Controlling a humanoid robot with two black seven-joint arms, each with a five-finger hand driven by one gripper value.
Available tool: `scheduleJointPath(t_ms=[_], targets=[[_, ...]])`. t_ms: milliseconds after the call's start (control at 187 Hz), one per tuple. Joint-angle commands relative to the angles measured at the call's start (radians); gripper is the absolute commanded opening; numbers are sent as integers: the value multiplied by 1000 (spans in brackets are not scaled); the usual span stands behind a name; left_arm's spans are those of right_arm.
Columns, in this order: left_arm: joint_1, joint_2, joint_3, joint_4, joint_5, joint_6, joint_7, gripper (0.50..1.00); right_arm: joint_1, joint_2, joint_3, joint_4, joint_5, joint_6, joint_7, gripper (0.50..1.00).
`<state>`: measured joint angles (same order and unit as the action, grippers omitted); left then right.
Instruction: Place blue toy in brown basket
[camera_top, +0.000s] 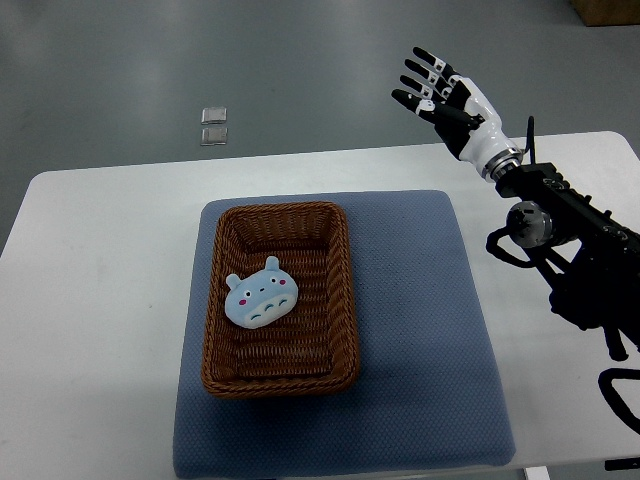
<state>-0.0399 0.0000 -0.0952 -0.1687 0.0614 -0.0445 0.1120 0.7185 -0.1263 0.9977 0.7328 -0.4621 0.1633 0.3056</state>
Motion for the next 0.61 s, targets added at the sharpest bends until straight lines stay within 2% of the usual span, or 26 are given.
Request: scheduleJointPath(t_ms=[0,128,316,604], targets=[[0,0,0,0,0,0,0,1000,-22,23,16,-46,112,-7,0,901],[0,0,0,0,0,0,0,1000,-34,33,16,-87,198,-38,0,901],[0,0,0,0,0,0,0,1000,-39,33,5,-93,198,-140,1,903],[0,0,0,0,0,0,0,1000,-39,34,1,-90,191,-143,1,903]])
